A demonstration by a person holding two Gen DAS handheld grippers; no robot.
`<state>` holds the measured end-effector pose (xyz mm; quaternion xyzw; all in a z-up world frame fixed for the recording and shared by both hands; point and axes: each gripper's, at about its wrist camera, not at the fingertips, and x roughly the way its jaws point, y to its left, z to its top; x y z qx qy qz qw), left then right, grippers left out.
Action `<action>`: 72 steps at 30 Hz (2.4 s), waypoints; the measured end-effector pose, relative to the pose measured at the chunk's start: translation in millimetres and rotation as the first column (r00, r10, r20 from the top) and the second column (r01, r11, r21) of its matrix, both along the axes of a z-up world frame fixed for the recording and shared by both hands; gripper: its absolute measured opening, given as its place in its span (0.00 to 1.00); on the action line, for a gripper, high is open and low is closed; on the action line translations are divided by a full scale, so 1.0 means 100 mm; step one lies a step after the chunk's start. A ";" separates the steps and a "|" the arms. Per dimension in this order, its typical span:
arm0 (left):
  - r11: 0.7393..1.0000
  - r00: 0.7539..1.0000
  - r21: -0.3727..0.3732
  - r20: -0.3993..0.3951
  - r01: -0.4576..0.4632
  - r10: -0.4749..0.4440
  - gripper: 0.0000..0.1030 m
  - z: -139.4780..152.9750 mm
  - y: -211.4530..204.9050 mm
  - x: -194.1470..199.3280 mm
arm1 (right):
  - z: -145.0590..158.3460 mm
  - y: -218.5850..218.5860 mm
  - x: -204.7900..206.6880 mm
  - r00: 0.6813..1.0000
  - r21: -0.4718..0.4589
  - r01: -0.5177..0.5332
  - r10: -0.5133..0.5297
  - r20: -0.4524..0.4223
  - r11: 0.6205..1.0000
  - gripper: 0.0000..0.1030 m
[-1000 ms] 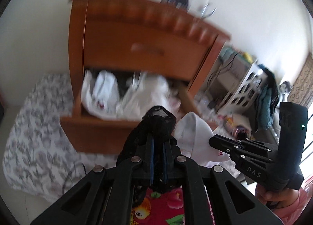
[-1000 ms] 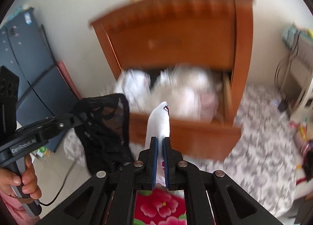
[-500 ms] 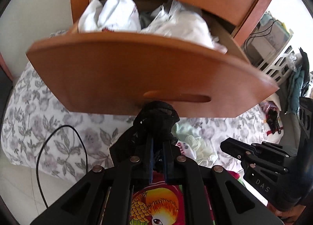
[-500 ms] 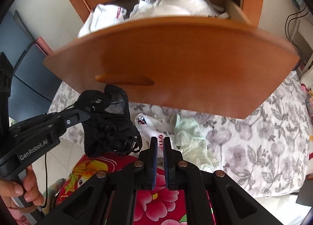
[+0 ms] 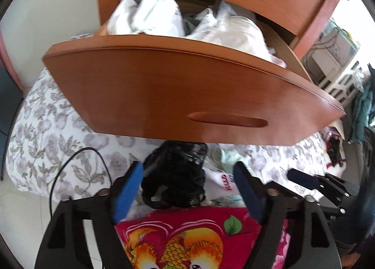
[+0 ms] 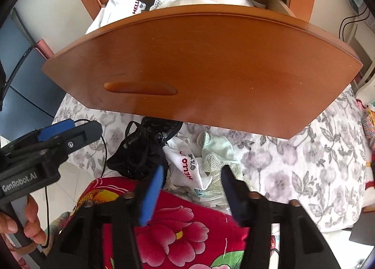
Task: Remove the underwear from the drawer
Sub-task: 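Lower the black bra and white sock onto the bed and open both grippers, then reach both grippers back into the drawer toward the white socks and white bra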
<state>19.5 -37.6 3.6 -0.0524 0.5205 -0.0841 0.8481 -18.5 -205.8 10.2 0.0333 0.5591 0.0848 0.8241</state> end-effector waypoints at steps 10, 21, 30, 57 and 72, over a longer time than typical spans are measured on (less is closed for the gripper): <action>0.991 0.994 0.089 0.062 -0.100 0.095 0.97 -0.01 0.23 0.04 | 0.04 -0.09 0.02 0.998 -0.007 0.051 -0.051 0.022 0.999 1.00; 0.994 0.994 0.072 0.071 -0.085 0.080 0.98 -0.06 0.21 0.06 | 0.16 -0.25 0.05 0.990 0.018 0.113 -0.115 0.085 0.993 1.00; 0.999 0.992 0.002 0.115 -0.043 0.042 0.98 0.15 0.23 0.02 | 0.48 -0.23 0.00 0.982 0.027 0.092 -0.095 0.163 0.995 1.00; 0.998 0.973 -0.037 0.228 0.042 -0.032 0.85 1.21 0.47 1.29 | 1.82 0.20 1.17 0.925 -0.048 -0.065 0.078 0.372 0.997 1.00; 0.998 0.997 -0.012 0.059 0.059 -0.058 0.73 0.63 0.29 1.91 | 0.73 0.23 1.98 0.990 -0.163 -0.115 0.126 0.059 0.980 1.00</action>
